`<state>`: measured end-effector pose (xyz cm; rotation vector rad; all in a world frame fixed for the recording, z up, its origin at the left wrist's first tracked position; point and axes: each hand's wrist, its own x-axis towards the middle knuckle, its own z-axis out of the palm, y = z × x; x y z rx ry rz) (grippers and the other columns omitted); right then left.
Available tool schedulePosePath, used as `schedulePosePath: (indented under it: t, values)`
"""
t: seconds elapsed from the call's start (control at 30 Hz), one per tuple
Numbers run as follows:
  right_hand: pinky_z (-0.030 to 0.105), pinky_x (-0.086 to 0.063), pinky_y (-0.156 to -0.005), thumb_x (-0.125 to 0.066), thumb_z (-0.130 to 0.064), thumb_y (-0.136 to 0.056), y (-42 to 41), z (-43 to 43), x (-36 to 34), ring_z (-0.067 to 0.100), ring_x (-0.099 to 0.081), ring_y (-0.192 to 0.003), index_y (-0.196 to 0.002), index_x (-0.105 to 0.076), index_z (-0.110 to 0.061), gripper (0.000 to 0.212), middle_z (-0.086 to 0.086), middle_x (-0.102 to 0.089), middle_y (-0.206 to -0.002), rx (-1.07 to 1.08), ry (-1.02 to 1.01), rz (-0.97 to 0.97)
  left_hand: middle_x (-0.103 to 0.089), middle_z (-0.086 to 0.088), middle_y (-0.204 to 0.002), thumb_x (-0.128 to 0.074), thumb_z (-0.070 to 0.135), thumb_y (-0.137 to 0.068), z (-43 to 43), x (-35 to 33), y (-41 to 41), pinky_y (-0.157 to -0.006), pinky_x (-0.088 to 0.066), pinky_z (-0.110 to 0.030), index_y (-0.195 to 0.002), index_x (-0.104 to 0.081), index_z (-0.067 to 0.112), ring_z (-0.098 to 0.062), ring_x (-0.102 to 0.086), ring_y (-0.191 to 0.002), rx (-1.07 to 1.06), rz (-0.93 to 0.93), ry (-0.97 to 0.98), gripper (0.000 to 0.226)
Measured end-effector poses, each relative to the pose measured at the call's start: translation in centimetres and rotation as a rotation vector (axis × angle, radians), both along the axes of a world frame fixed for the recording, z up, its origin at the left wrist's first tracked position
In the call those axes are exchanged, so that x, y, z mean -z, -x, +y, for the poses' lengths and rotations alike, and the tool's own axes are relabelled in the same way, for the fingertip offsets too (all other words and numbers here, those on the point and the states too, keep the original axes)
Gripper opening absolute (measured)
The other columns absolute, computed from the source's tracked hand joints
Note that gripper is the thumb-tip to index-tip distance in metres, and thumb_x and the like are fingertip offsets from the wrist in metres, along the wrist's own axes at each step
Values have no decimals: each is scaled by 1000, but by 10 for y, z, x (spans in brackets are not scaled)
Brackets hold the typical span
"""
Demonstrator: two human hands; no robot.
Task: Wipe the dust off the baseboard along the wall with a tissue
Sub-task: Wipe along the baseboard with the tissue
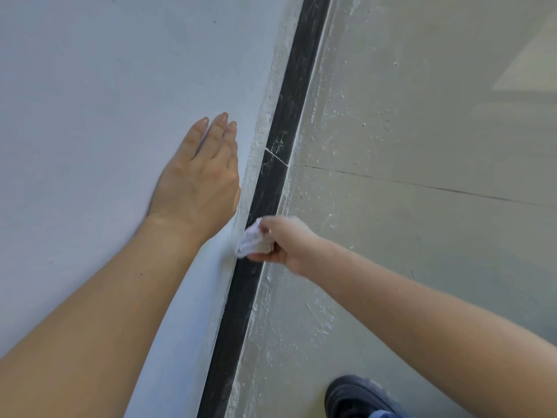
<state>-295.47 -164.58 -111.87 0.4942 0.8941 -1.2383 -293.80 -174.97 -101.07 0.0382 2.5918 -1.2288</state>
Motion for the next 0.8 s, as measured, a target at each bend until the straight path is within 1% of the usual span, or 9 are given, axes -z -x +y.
schedulePosePath:
  t: [0.1,0.2,0.3,0.4,0.5,0.57,0.67,0.73,0.8]
  values:
    - [28,-55,-47,-48,-8,-97,44,-18,-9,27,-65,-88,-119,-52,-1,23,17,-61,-113,50,-44,41,-45,-14,-142,-31,22,-86,0,1,1,-114,-12,-40,-132,-48,-3,-28,-35,-137,6,-10,7,55]
    - [27,-54,-47,-45,-7,-98,78,-28,-11,27,-62,-98,-113,-55,-2,19,19,-59,-115,112,-38,128,-45,-17,-141,-23,20,-86,0,1,1,-114,-13,-41,-131,-47,-6,-30,-35,-136,-13,0,-11,57]
    - [23,-54,-44,-40,-2,-97,109,-33,-8,22,-58,-76,-129,-46,3,33,22,-54,-128,324,-11,246,-44,-19,-142,-15,20,-86,-1,0,0,-115,-10,-41,-132,-45,-8,-31,-34,-137,-36,-1,-46,62]
    - [34,-61,-62,-41,2,-94,127,-23,-6,23,-64,-70,-94,-54,-1,13,17,-61,-93,437,-54,247,-44,-19,-142,-14,20,-86,-1,-1,0,-115,-8,-40,-133,-43,-10,-31,-33,-137,-50,0,-64,62]
    - [37,-61,-66,-47,-5,-89,102,-2,9,29,-69,-88,-107,-54,-1,20,18,-61,-104,303,-110,307,-44,-19,-142,-16,20,-86,-1,0,0,-116,-5,-39,-133,-43,-9,-31,-33,-137,-52,2,-71,61]
    - [39,-61,-67,-50,-6,-87,61,12,22,33,-69,-88,-107,-54,-1,21,20,-62,-104,125,-89,226,-43,-19,-143,-16,20,-86,-2,0,0,-116,-2,-39,-133,-43,-9,-31,-32,-138,-53,-2,-67,61]
    - [43,-60,-74,-57,-4,-88,2,25,34,33,-70,-90,-122,-48,-3,36,21,-58,-113,-216,-87,94,-42,-19,-143,-16,19,-86,-1,0,1,-116,-2,-39,-133,-42,-9,-31,-32,-138,-56,-4,-67,61]
    - [44,-59,-79,-59,-3,-88,-16,20,34,34,-68,-95,-126,-43,-4,41,22,-57,-117,-264,-87,62,-42,-19,-143,-17,19,-86,-1,0,1,-116,-3,-39,-133,-43,-9,-30,-32,-138,-55,-8,-65,61]
    - [44,-58,-81,-57,-2,-90,-5,8,30,34,-68,-95,-114,-48,0,26,21,-60,-110,-189,-99,73,-42,-18,-144,-16,19,-86,-1,0,1,-117,-4,-39,-134,-43,-8,-30,-31,-138,-53,-15,-61,61]
